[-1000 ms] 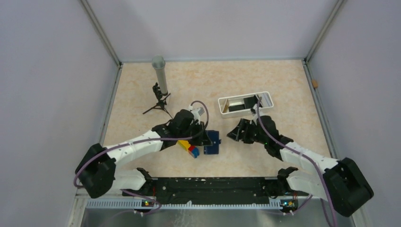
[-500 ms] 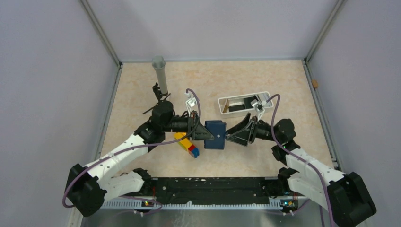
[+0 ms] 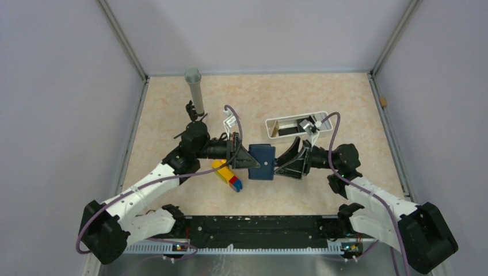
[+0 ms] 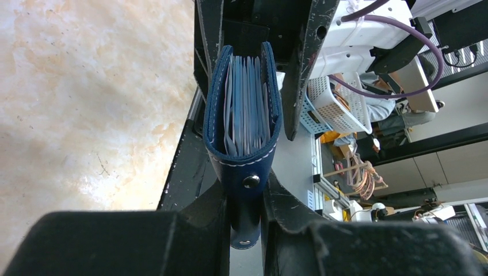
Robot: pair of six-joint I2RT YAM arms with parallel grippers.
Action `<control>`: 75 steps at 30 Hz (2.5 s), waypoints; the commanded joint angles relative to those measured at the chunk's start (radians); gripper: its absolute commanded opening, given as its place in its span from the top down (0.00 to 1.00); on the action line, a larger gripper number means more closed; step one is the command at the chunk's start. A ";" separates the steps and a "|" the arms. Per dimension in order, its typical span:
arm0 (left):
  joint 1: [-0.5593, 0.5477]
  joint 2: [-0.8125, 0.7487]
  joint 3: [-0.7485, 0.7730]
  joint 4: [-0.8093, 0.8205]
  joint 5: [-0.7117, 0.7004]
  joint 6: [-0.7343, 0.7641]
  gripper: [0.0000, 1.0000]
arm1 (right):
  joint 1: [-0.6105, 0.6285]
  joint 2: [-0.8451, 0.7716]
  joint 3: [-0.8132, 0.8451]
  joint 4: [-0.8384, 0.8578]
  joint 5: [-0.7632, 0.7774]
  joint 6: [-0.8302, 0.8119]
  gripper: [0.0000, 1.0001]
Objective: Put the credit cards into the card holder
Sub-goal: Close the card holder at the center of the board.
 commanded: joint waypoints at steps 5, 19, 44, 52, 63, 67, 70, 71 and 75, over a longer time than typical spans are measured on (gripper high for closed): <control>0.017 -0.008 0.003 0.012 -0.033 0.017 1.00 | 0.013 -0.004 0.055 0.057 -0.003 -0.005 0.44; 0.031 0.008 -0.007 -0.016 0.002 0.033 1.00 | 0.010 0.025 0.062 -0.019 0.062 -0.066 0.49; 0.047 -0.020 -0.026 -0.065 -0.121 0.037 1.00 | 0.002 0.092 0.004 0.132 0.107 0.049 0.49; 0.050 -0.020 -0.037 -0.017 -0.076 0.010 1.00 | 0.006 0.080 0.016 -0.127 0.228 -0.098 0.46; 0.059 0.001 -0.022 -0.073 -0.125 0.072 1.00 | -0.002 0.077 0.023 -0.104 0.196 -0.093 0.25; 0.055 0.092 0.009 -0.096 -0.101 0.100 1.00 | -0.005 0.038 0.068 -0.305 0.262 -0.194 0.12; 0.041 0.120 0.015 -0.092 -0.117 0.106 1.00 | -0.018 0.035 0.052 -0.262 0.276 -0.185 0.06; 0.031 0.123 0.015 -0.090 -0.131 0.109 1.00 | -0.025 0.031 0.033 -0.247 0.308 -0.165 0.03; 0.014 0.122 0.014 -0.040 -0.175 0.085 1.00 | -0.042 0.009 -0.018 -0.214 0.361 -0.135 0.02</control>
